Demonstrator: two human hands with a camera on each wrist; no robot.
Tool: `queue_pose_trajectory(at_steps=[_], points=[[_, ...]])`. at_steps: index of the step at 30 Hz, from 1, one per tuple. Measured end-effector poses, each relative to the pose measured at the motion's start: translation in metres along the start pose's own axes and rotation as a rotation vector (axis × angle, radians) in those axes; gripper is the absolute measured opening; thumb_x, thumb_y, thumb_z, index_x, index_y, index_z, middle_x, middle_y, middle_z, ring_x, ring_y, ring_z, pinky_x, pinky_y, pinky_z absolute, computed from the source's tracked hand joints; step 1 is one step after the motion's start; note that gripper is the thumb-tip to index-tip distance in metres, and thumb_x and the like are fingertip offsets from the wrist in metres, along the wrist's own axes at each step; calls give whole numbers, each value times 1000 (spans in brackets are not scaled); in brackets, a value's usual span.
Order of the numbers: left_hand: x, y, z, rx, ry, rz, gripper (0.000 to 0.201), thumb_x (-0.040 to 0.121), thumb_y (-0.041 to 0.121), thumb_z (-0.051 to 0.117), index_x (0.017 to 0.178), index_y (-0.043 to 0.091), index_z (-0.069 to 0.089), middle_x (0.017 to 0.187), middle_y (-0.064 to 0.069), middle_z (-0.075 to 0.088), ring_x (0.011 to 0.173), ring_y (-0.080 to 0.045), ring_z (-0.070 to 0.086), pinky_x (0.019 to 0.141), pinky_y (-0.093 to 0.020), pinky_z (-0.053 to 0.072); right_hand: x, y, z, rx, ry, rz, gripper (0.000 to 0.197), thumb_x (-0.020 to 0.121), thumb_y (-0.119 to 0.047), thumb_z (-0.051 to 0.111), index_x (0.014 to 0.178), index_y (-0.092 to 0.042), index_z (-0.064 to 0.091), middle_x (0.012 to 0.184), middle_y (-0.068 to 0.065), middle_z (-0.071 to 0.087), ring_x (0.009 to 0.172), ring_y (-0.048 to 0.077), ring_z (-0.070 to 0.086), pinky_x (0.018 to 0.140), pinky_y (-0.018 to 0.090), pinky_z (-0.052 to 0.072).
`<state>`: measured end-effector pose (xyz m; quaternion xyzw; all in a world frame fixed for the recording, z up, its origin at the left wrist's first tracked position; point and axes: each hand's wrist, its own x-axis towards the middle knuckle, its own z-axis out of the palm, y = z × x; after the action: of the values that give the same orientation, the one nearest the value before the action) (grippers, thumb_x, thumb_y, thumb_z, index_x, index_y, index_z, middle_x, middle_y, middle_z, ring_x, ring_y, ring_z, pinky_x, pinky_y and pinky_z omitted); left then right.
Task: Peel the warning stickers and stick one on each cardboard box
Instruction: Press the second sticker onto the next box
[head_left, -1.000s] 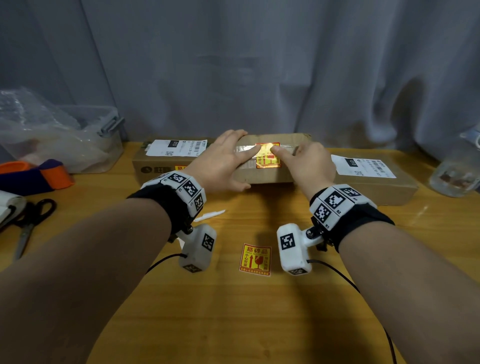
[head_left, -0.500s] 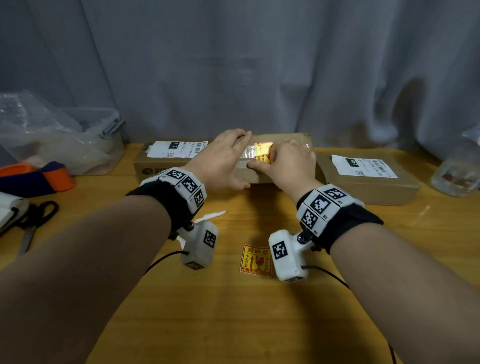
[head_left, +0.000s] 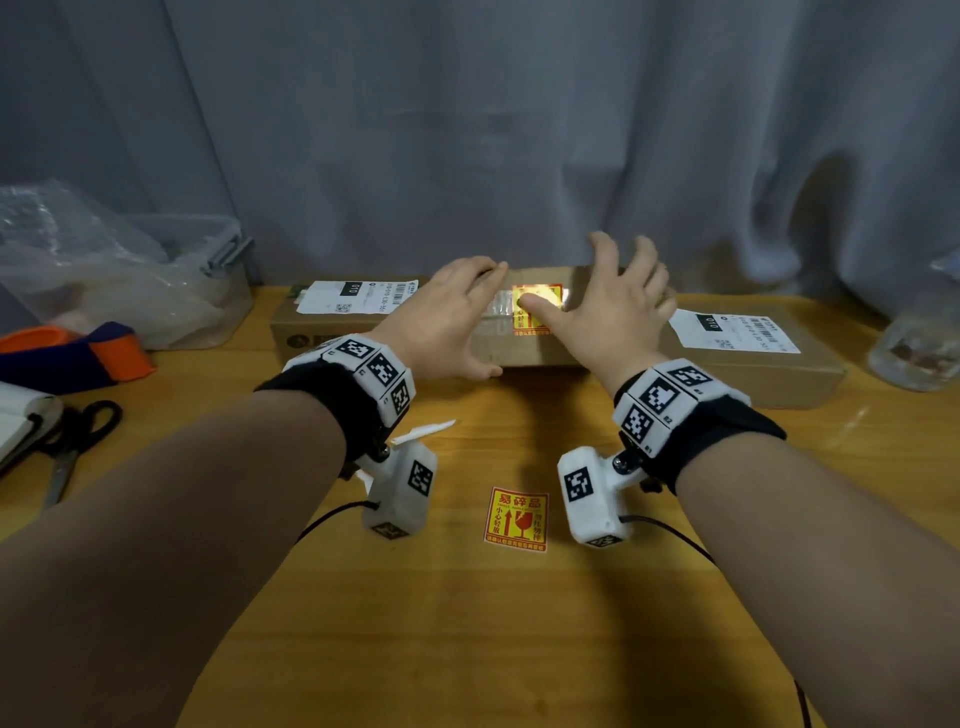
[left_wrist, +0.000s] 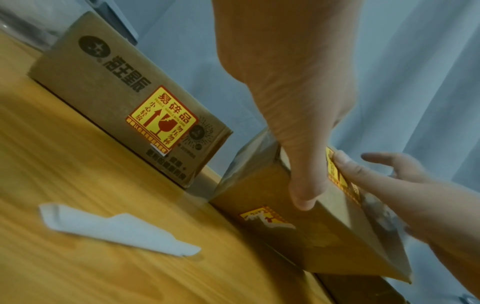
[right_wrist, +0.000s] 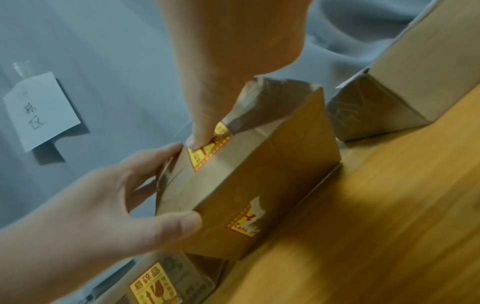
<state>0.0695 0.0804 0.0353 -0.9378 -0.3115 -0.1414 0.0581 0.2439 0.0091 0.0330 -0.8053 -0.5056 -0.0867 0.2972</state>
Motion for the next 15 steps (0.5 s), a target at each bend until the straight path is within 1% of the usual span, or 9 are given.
queue_pose_trajectory(at_steps=[1, 2, 4, 6, 8, 10, 11, 13, 15], points=[[1, -1, 0, -3, -5, -3, 111, 69, 55, 71, 149, 9, 10, 150, -9, 22, 140, -23, 19, 114, -28, 15, 1, -2, 2, 43, -65, 15, 84, 74, -73, 52, 140, -28, 28, 152, 15, 16, 137, 39, 21, 107, 53, 25], [2, -2, -1, -10, -10, -6, 111, 69, 55, 71, 149, 9, 10, 150, -9, 22, 140, -23, 20, 114, -29, 15, 4, -3, 3, 109, -132, 47, 79, 78, -70, 51, 141, -30, 28, 154, 15, 12, 137, 41, 22, 106, 51, 29], [6, -4, -3, -25, -25, -16, 111, 68, 56, 71, 149, 9, 11, 151, -8, 22, 140, -23, 20, 114, -30, 16, 12, -1, 3, 219, -189, 104, 65, 85, -61, 48, 141, -30, 33, 151, 13, 17, 132, 40, 33, 102, 46, 37], [9, -5, -5, -30, -36, -28, 110, 69, 56, 71, 149, 10, 11, 151, -7, 22, 140, -22, 21, 114, -29, 18, 19, 0, 2, 243, -166, 116, 52, 92, -51, 45, 138, -29, 38, 145, 13, 26, 125, 37, 43, 98, 44, 42], [10, -5, -6, -35, -38, -34, 110, 68, 56, 71, 149, 10, 11, 151, -6, 22, 139, -21, 21, 113, -28, 17, 22, 0, 1, 227, -169, 111, 46, 94, -47, 43, 135, -27, 40, 142, 13, 29, 121, 37, 47, 96, 44, 44], [10, -5, -5, -45, -39, -33, 110, 69, 55, 71, 149, 10, 11, 151, -6, 22, 139, -21, 20, 113, -28, 17, 23, 0, 2, 199, -201, 108, 50, 91, -51, 45, 135, -27, 38, 141, 13, 28, 120, 38, 47, 95, 46, 46], [10, -5, -5, -49, -38, -34, 110, 69, 55, 71, 149, 10, 11, 151, -6, 22, 139, -21, 20, 113, -28, 17, 23, 0, 3, 204, -222, 112, 56, 88, -54, 48, 136, -27, 35, 142, 13, 26, 120, 38, 46, 96, 47, 46], [10, -5, -4, -50, -32, -31, 109, 69, 55, 71, 149, 9, 12, 150, -7, 23, 139, -22, 21, 113, -29, 18, 22, 0, 2, 208, -271, 114, 74, 78, -61, 59, 138, -29, 30, 144, 12, 22, 124, 39, 42, 100, 50, 44], [10, -6, -4, -47, -28, -25, 110, 68, 55, 71, 148, 9, 12, 150, -7, 23, 138, -22, 22, 113, -30, 19, 21, 1, 1, 183, -315, 104, 91, 67, -64, 68, 139, -30, 24, 145, 11, 19, 128, 38, 38, 104, 49, 40]])
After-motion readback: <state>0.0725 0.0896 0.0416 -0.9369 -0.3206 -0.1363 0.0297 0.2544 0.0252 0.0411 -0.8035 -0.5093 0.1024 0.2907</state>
